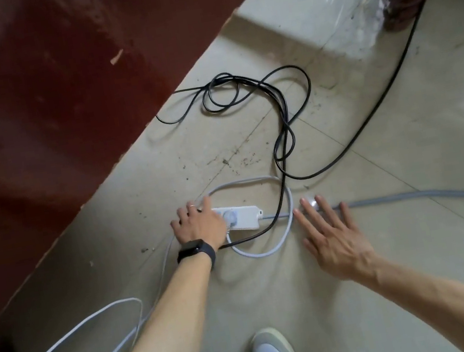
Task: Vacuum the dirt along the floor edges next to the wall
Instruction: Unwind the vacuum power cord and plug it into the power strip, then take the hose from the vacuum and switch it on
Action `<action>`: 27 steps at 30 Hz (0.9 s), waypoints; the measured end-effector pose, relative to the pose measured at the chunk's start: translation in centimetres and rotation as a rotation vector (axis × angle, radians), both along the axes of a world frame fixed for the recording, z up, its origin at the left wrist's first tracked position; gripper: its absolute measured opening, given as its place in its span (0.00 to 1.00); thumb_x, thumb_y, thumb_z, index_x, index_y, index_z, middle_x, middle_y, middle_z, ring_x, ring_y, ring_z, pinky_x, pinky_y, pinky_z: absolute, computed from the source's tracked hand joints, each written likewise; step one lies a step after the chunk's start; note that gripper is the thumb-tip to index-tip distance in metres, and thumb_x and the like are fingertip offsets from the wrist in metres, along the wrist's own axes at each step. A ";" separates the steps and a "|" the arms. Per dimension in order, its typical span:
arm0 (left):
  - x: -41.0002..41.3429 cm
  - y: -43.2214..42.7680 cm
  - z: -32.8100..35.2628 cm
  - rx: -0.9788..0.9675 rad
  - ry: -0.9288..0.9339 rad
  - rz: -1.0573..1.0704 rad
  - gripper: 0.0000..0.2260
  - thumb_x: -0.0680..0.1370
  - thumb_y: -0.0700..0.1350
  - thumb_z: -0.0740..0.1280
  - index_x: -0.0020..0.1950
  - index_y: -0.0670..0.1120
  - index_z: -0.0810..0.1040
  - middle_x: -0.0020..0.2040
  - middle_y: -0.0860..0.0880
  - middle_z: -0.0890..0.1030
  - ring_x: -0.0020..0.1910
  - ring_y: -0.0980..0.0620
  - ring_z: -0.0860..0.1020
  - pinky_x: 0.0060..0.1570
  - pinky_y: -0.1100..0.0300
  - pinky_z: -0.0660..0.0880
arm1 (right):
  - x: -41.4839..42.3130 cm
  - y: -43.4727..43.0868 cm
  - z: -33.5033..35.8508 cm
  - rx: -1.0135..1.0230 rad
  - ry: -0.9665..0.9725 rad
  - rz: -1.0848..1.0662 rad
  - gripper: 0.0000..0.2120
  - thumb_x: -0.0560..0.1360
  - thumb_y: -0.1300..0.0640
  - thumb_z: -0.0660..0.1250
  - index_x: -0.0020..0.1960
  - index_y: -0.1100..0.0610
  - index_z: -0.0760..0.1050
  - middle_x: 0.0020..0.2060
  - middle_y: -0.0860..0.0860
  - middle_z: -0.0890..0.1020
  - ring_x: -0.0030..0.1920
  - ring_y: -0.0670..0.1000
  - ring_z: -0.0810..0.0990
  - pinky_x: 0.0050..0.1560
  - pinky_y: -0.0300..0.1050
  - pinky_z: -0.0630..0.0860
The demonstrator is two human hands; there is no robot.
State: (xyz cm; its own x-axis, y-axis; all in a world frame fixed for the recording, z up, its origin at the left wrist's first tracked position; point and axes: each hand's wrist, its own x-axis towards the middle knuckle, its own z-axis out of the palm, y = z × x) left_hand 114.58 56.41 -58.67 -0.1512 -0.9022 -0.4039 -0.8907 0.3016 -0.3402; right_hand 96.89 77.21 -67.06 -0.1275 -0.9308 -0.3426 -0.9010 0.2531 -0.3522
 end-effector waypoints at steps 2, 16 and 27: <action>-1.6 2.5 -0.6 0.066 0.095 -0.009 0.22 0.81 0.57 0.51 0.76 0.62 0.59 0.75 0.48 0.66 0.73 0.43 0.61 0.68 0.32 0.51 | 0.6 -0.4 -0.6 0.049 -0.009 -0.012 0.30 0.81 0.45 0.53 0.81 0.55 0.65 0.79 0.55 0.67 0.81 0.60 0.56 0.73 0.70 0.53; -9.3 4.5 3.6 0.167 -0.054 -0.222 0.23 0.80 0.52 0.55 0.76 0.54 0.63 0.75 0.49 0.67 0.75 0.46 0.59 0.71 0.37 0.52 | -6.8 0.2 9.4 0.199 -0.117 0.031 0.32 0.84 0.49 0.60 0.84 0.51 0.53 0.83 0.50 0.57 0.83 0.55 0.50 0.81 0.56 0.50; -29.2 23.0 37.1 0.472 0.465 -0.658 0.26 0.78 0.51 0.61 0.77 0.59 0.63 0.77 0.51 0.66 0.75 0.50 0.63 0.72 0.50 0.60 | -20.2 17.0 47.3 0.038 -0.147 -0.654 0.20 0.83 0.54 0.63 0.74 0.52 0.74 0.71 0.49 0.78 0.76 0.55 0.69 0.77 0.40 0.55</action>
State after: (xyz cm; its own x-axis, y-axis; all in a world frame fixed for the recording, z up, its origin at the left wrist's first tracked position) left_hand 85.39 79.45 -21.59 -0.8121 -0.3357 -0.4773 -0.5076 0.8099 0.2939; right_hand 76.71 94.23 -19.73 -0.6107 -0.6647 -0.4304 -0.5010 0.7452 -0.4401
